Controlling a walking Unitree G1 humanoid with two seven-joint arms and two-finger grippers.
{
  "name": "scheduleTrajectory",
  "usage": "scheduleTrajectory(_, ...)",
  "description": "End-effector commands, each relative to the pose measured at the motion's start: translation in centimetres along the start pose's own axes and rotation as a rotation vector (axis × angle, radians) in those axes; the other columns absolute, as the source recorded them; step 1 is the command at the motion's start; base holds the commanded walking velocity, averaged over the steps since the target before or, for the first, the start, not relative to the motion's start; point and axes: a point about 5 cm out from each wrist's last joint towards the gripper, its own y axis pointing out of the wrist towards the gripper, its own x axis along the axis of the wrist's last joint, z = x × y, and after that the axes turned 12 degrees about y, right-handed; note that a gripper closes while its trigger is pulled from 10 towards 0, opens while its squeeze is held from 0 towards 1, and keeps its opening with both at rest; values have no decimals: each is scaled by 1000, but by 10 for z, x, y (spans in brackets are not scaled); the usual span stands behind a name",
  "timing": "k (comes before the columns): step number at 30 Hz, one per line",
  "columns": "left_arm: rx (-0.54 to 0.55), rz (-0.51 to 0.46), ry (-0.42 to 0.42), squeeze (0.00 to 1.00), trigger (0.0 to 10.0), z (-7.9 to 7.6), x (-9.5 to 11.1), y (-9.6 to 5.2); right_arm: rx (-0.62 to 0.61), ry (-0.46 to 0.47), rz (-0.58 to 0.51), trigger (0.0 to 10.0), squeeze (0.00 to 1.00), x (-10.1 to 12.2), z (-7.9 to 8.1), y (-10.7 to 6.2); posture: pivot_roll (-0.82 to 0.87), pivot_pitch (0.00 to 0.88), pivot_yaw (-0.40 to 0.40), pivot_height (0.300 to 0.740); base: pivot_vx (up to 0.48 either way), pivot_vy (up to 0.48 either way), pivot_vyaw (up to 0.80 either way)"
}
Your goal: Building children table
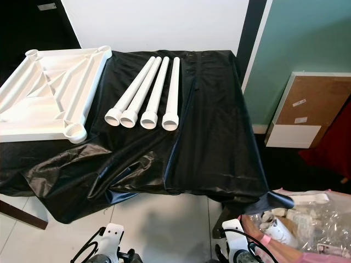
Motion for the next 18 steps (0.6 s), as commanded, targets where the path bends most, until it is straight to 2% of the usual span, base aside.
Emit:
scheduleTrajectory(1, 7, 29, -7, 0, 10000, -1, -7, -1, 1, 3, 39, 10000, 0, -10, 1, -2, -29, 38, 6, 740, 0, 322, 0)
scheduleTrajectory(18, 5, 28, 1, 0, 10000, -1, -6, -1, 5, -8, 50, 10000, 0, -12, 0, -3, -26, 14, 6, 740, 0, 321, 0)
